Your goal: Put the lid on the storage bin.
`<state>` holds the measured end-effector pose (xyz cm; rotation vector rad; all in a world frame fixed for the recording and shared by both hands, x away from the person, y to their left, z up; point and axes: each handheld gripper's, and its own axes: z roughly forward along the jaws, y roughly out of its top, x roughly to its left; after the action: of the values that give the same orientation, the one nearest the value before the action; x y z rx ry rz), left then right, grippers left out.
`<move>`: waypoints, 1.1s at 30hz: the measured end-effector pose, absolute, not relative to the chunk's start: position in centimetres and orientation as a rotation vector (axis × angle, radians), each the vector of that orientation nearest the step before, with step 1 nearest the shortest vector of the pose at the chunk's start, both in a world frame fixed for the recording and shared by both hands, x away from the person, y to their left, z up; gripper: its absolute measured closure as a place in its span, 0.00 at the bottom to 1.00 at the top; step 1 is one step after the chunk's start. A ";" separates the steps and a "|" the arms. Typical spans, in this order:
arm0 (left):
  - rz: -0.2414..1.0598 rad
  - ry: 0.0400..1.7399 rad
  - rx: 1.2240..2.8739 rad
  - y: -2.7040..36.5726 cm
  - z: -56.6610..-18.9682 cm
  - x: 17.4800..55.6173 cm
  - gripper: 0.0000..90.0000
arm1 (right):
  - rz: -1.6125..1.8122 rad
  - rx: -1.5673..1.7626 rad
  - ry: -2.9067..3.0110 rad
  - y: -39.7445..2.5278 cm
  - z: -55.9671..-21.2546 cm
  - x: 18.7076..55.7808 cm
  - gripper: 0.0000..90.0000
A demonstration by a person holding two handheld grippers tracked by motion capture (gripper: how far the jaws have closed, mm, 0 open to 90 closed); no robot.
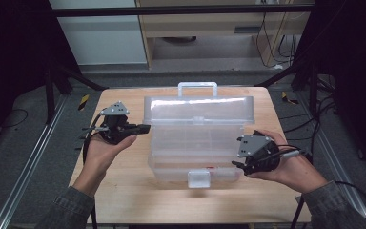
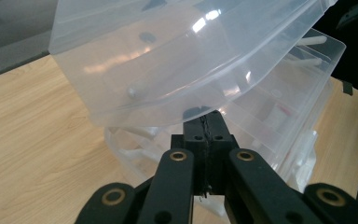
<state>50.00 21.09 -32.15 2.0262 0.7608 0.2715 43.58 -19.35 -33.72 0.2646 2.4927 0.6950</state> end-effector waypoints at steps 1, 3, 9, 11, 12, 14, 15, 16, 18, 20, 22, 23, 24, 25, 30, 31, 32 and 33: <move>0.267 0.759 2.027 21.1 -32.3 49.9 1.00 | 0.700 0.277 2.488 -19.5 -33.8 43.6 0.30; 0.263 0.762 2.027 21.1 -32.4 49.7 1.00 | 0.707 0.314 2.478 -19.9 -33.8 43.5 0.28; 0.256 0.752 2.034 21.2 -33.2 49.1 1.00 | 0.708 0.358 2.451 -20.6 -34.0 43.2 0.25; 0.250 0.754 2.032 21.2 -33.6 48.8 1.00 | 0.706 0.369 2.444 -21.0 -34.0 43.0 0.25; 0.246 0.753 2.034 21.2 -33.7 48.7 1.00 | 0.710 0.378 2.441 -21.2 -34.1 42.9 0.24; 0.246 0.751 2.042 21.2 -33.9 48.5 1.00 | 0.710 0.393 2.439 -21.5 -34.2 42.7 0.24; 0.242 0.751 2.045 21.2 -34.1 48.3 1.00 | 0.705 0.407 2.434 -21.7 -34.4 42.5 0.23; 0.242 0.751 2.045 21.2 -34.1 48.3 1.00 | 0.705 0.407 2.434 -21.7 -34.4 42.5 0.23; 0.242 0.751 2.054 21.2 -34.4 48.1 1.00 | 0.693 0.419 2.432 -22.0 -34.7 42.3 0.22; 0.236 0.752 2.052 21.3 -34.7 47.9 1.00 | 0.686 0.424 2.433 -22.2 -34.9 42.1 0.22; 0.225 0.757 2.044 21.4 -35.0 47.8 1.00 | 0.685 0.432 2.432 -22.3 -35.0 41.9 0.22; 0.216 0.760 2.037 21.4 -35.1 47.7 1.00 | 0.677 0.434 2.434 -22.5 -35.1 41.8 0.21; 0.212 0.761 2.033 21.4 -35.2 47.6 1.00 | 0.675 0.442 2.433 -22.6 -35.2 41.7 0.21; 0.209 0.765 2.029 21.5 -35.3 47.6 1.00 | 0.675 0.442 2.433 -22.6 -35.2 41.7 0.21; 0.206 0.773 2.024 21.8 -35.9 47.3 1.00 | 0.670 0.462 2.426 -23.2 -35.5 41.5 0.20; 0.207 0.774 2.022 21.9 -36.0 47.3 1.00 | 0.667 0.470 2.423 -23.4 -35.6 41.3 0.20; 0.203 0.776 2.021 21.9 -36.1 47.3 1.00 | 0.667 0.470 2.423 -23.4 -35.6 41.3 0.20; 0.201 0.776 2.022 22.0 -36.2 47.2 1.00 | 0.669 0.475 2.421 -23.5 -35.6 41.3 0.20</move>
<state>47.24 22.03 -36.20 2.0220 0.7761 0.2011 41.31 -23.49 -35.62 0.4753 2.4213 0.6687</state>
